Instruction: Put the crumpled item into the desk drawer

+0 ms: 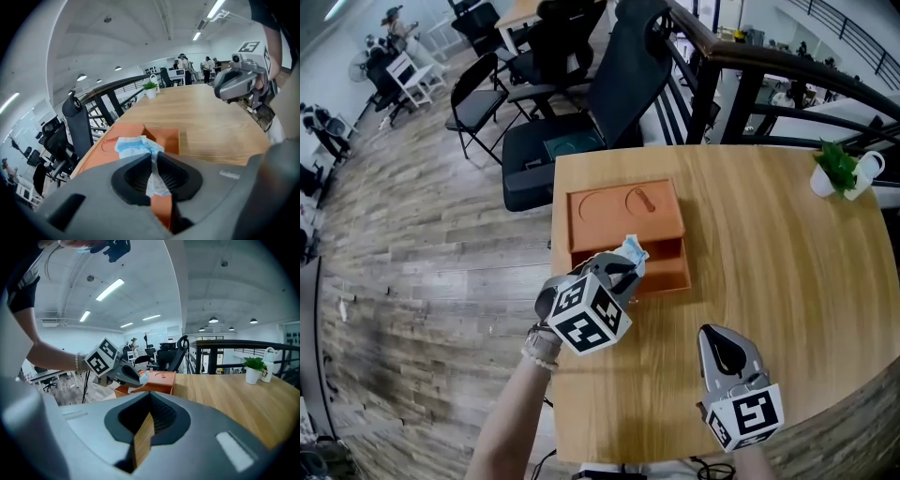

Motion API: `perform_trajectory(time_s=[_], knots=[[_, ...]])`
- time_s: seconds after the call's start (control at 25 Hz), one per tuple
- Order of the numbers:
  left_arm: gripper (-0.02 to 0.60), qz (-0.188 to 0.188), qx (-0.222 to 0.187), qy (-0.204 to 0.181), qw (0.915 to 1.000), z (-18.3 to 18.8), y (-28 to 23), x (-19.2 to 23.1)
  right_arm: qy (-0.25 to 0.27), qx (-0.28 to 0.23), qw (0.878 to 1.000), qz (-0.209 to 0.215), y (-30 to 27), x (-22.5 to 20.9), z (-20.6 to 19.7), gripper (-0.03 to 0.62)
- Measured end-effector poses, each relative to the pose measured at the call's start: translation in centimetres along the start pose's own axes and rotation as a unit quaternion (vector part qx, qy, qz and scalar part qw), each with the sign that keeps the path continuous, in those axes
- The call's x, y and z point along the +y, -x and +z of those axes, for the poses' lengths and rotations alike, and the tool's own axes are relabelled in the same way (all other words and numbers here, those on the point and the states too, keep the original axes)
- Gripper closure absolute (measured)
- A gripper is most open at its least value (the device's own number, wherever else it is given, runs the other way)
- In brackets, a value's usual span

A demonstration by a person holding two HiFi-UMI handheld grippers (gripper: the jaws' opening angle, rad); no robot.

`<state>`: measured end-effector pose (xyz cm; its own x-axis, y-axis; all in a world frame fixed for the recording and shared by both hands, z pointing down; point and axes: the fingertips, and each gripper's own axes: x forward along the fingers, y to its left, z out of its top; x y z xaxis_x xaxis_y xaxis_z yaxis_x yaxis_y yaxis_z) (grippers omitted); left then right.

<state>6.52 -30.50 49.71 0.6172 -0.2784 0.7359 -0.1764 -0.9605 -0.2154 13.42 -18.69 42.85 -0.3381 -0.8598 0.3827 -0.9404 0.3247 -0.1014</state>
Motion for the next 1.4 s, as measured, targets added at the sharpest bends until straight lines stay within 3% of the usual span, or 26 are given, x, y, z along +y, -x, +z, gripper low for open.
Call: perform_trajectory(time_s=[0.2,0.68,0.84,0.96,1.2,1.28,1.4], knots=[[0.530,-0.048,0.040,-0.020,0.9979,-0.5,-1.9,-0.7,-0.005,-0.002,1.000,-0.010,0.5,-0.9,0.2,0.589],[0.522,-0.102,0.130,-0.068,0.9840,-2.3,-4.9,-0.9,-0.013,-0.004,1.000,-0.016,1.2,-2.1,-0.2,0.589],[0.505,-0.111,0.130,-0.060,0.9834,-2.2,-5.2,-1.2,-0.018,-0.002,1.000,-0.016,1.3,-2.4,-0.4,0.589],[0.440,-0.117,0.129,-0.049,0.9835,-2.3,-5.4,-1.4,-0.021,0.000,1.000,-0.014,1.3,-2.4,-0.8,0.589],[0.422,-0.108,0.125,-0.042,0.9854,-2.3,-5.1,-0.7,-0.022,0.003,1.000,-0.012,1.2,-2.4,-0.9,0.589],[0.439,-0.098,0.118,-0.042,0.9873,-2.2,-4.8,-0.4,-0.020,0.003,1.000,-0.011,1.2,-2.2,-0.9,0.589],[0.555,-0.075,0.096,-0.036,0.9919,-1.6,-4.1,0.3,-0.017,0.003,1.000,-0.009,1.1,-2.0,-0.7,0.589]])
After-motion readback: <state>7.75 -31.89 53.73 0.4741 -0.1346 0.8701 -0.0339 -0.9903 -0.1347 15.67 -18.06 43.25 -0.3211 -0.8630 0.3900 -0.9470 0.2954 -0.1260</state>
